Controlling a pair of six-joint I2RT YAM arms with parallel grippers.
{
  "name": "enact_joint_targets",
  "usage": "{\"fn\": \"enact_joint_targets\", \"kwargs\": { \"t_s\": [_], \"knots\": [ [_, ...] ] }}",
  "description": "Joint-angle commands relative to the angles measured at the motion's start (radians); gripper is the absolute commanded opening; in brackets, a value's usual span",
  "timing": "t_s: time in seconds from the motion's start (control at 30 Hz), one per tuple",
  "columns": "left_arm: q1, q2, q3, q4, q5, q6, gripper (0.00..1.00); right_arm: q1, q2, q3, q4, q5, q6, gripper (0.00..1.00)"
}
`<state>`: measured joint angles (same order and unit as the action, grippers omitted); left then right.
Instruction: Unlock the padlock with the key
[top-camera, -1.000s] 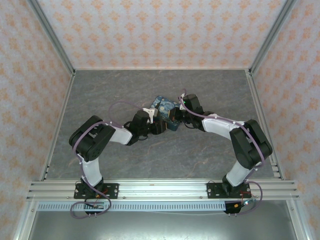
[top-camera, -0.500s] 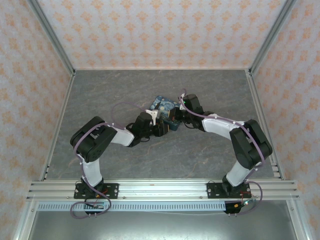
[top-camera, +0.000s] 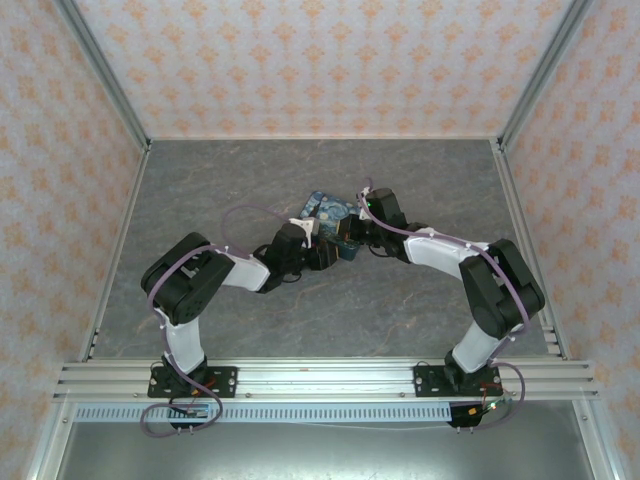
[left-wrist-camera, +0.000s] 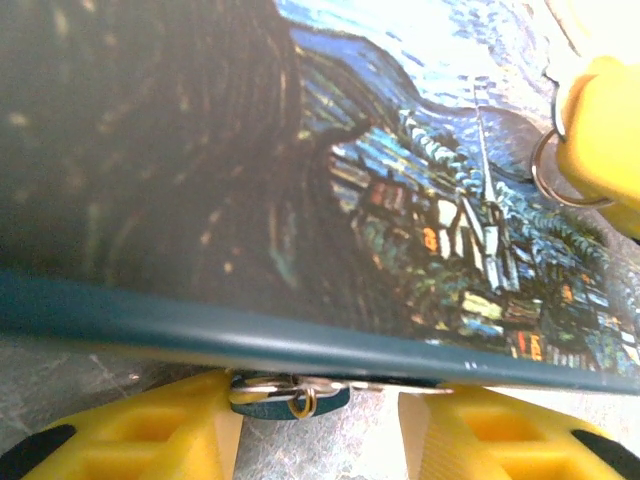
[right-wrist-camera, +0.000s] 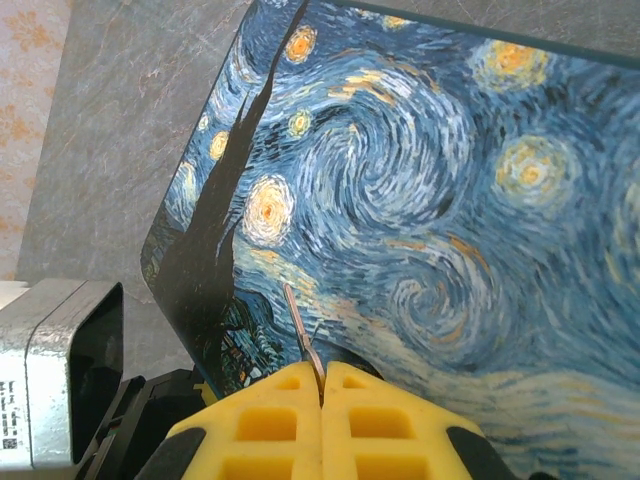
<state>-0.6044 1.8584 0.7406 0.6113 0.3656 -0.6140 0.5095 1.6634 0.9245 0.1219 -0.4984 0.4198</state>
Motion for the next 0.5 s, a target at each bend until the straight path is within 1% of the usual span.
{"fn": "enact_joint_targets", "kwargs": {
  "t_s": [0.0, 0.33, 0.47],
  "knots": [
    [-0.001, 0.028, 0.029, -0.012, -0.044, -0.029, 0.43, 0.001, 0.022, -0.027, -0.041, 0.002, 0.010, 0.00],
    [-0.001, 0.011, 0.020, -0.011, -0.063, -0.032, 0.26, 0.003, 0.007, -0.030, -0.027, -0.003, 0.012, 0.00],
    [-0.002, -0.027, 0.005, -0.021, -0.063, -0.024, 0.26, -0.002, -0.047, -0.019, -0.024, -0.003, 0.007, 0.00]
  ]
}}
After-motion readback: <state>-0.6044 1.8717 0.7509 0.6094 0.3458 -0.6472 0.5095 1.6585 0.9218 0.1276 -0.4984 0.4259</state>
